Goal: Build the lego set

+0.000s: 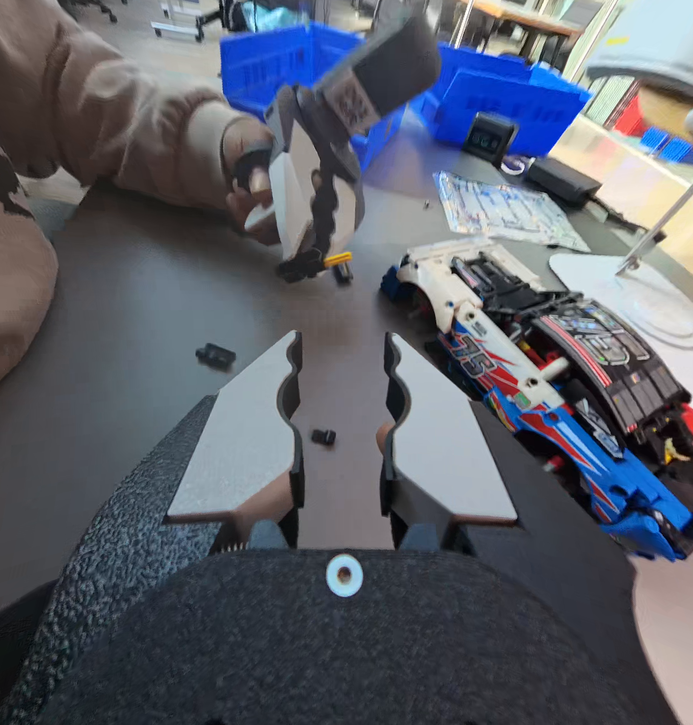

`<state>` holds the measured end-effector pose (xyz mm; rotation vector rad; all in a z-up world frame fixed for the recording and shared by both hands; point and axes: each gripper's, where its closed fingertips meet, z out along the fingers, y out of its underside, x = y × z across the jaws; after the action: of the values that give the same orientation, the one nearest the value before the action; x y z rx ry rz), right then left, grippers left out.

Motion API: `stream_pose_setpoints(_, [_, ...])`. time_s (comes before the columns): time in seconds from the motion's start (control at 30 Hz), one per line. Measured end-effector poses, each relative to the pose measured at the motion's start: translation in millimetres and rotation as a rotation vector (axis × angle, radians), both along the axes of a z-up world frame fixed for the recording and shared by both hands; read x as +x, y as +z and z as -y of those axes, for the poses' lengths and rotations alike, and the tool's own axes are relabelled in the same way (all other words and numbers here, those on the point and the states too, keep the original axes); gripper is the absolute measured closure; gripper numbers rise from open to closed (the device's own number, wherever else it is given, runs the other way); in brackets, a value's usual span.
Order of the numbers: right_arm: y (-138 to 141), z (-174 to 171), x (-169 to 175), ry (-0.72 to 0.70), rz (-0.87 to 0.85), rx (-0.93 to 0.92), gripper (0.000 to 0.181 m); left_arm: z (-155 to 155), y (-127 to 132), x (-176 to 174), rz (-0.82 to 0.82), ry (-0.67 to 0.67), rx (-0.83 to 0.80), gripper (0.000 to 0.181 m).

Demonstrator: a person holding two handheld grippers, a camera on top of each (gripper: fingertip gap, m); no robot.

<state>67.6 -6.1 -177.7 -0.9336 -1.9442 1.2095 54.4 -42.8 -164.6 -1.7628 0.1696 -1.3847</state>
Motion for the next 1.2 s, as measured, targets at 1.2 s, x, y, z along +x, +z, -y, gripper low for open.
stream_pose_setpoints(1.2, [-79.9,1.9,42.6,0.096,0.462,0.299,0.175,29.4,-94.2,-17.7,-1.040,-0.155,0.163,0.169])
